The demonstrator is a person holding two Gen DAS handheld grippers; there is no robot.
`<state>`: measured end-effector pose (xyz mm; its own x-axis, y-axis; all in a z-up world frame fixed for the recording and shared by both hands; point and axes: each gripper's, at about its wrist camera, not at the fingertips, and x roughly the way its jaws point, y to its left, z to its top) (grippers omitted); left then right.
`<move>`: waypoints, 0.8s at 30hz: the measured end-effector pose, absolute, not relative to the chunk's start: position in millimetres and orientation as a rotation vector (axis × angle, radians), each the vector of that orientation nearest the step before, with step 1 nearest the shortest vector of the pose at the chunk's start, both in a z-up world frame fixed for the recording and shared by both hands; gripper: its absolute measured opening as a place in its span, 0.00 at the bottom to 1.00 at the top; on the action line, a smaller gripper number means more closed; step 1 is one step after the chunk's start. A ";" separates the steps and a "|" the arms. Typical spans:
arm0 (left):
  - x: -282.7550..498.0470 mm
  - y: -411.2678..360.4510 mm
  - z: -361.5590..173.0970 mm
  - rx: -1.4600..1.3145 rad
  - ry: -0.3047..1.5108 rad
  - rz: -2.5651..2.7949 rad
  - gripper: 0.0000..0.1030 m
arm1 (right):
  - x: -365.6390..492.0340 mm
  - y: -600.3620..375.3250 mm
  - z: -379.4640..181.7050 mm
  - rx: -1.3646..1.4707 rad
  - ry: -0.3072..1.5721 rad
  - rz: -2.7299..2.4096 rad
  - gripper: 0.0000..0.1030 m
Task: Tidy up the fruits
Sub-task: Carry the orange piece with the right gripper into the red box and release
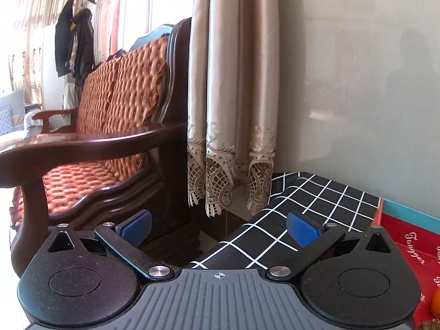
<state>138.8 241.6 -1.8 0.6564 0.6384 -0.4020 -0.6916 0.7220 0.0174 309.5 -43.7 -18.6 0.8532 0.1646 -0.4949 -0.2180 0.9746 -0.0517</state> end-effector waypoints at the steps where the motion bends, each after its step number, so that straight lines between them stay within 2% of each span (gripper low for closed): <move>1: 141.8 243.5 -2.5 -0.145 0.404 0.756 1.00 | 311.9 -47.3 -18.2 -0.100 0.518 0.211 0.42; 7: 145.8 242.7 -3.7 -0.148 0.405 0.749 1.00 | 315.0 -45.6 -15.1 -0.089 0.544 0.249 0.43; 11: 146.0 240.9 -4.8 -0.145 0.412 0.742 1.00 | 323.6 -43.5 -19.0 -0.076 0.636 0.274 0.42; 13: 146.0 241.2 -4.4 -0.152 0.412 0.739 1.00 | 317.1 -42.0 -27.0 -0.060 0.634 0.275 0.40; 15: 145.7 240.7 -4.2 -0.152 0.412 0.736 1.00 | 313.9 -41.9 -25.7 -0.059 0.619 0.267 0.27; 24: 146.7 238.6 -3.3 -0.149 0.419 0.727 1.00 | 305.1 -51.7 -23.9 -0.079 0.591 0.257 0.27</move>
<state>146.7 238.6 -3.3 0.6684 0.6129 -0.4214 -0.6717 0.7407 0.0119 305.1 -51.7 -23.9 0.7997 0.2169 -0.5598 -0.2620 0.9651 -0.0003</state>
